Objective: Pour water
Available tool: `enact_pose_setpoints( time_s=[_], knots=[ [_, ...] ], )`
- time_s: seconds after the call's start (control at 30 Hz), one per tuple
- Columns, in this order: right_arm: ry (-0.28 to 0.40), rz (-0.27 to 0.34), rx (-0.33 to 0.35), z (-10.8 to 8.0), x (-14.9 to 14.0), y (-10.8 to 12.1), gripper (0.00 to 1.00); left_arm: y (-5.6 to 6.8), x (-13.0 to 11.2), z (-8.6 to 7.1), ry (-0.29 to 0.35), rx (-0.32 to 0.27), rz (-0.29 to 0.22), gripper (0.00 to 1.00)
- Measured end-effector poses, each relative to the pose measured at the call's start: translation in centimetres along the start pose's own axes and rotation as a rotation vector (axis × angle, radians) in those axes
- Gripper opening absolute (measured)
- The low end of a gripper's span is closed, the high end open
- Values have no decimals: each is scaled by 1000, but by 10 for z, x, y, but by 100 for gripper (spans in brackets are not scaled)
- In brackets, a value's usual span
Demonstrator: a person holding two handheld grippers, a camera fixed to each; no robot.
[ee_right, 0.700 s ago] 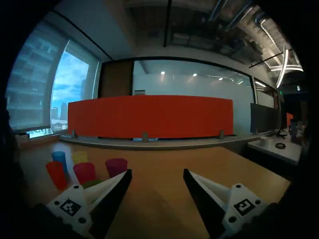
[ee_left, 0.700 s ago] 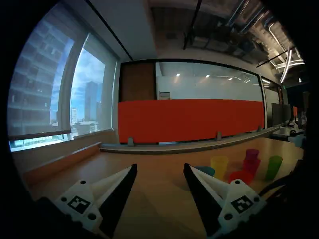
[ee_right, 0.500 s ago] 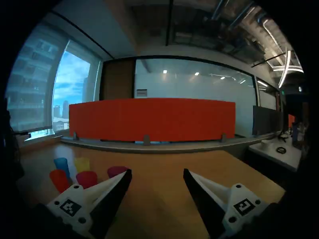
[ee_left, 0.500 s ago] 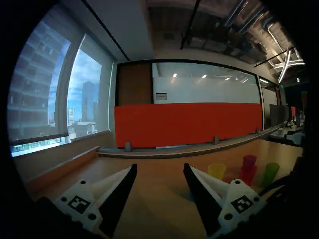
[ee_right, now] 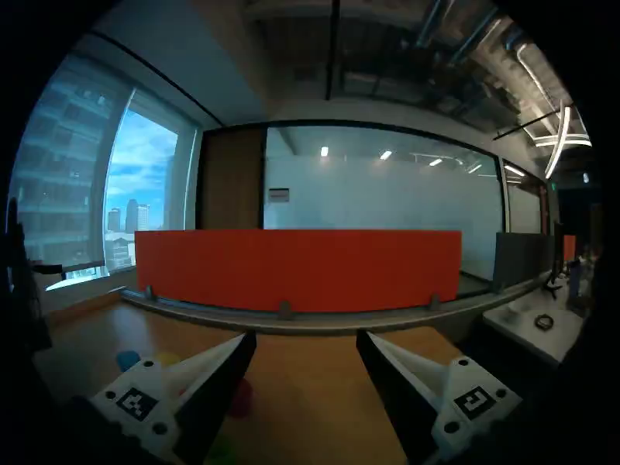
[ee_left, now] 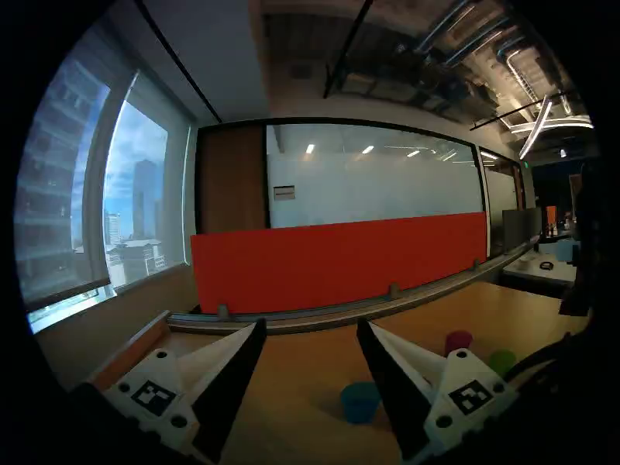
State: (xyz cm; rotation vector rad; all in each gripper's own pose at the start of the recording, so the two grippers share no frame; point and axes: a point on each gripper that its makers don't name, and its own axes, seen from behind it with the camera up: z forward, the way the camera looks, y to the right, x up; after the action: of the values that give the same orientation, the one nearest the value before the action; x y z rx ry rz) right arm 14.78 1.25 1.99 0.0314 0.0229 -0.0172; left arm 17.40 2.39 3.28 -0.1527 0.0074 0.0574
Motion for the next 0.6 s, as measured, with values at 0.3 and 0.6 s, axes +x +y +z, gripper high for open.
enact_pose_setpoints(
  time_s=[0.3,0.6],
  knots=[
    [-4,-10,9,0,29,-1,100,-2,28,5,-7,-30,-38,86],
    [-21,33,87,1,35,-12,100,-4,48,9,-5,-82,-86,86]
  ],
)
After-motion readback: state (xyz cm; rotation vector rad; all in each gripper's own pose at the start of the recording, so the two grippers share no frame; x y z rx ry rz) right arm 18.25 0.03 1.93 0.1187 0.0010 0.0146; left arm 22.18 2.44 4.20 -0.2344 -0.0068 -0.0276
